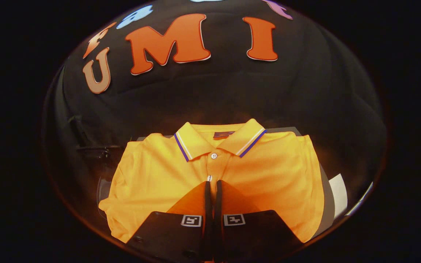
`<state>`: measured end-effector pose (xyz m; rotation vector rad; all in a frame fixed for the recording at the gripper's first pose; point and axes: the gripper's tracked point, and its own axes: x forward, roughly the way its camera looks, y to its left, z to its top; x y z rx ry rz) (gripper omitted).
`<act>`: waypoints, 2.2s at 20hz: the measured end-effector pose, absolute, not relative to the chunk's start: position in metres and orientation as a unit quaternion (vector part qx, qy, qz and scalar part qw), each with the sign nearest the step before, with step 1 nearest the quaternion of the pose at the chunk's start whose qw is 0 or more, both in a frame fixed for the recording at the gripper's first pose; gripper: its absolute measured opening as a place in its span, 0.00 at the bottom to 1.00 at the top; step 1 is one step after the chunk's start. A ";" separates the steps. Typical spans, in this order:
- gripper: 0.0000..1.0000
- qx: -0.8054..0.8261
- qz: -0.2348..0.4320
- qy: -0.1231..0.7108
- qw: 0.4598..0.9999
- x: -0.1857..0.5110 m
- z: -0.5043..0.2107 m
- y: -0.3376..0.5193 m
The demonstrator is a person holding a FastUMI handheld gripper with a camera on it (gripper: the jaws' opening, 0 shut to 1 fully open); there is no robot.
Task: Put the clothes into the washing machine and then close the washing machine lid.
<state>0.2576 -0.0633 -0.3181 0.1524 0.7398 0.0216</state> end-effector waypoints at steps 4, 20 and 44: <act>0.08 0.128 0.019 0.309 0.942 0.258 -0.296 -0.065; 0.08 0.146 0.065 0.163 0.974 0.176 -0.117 0.078; 0.08 0.128 0.161 0.293 0.934 0.209 -0.302 0.370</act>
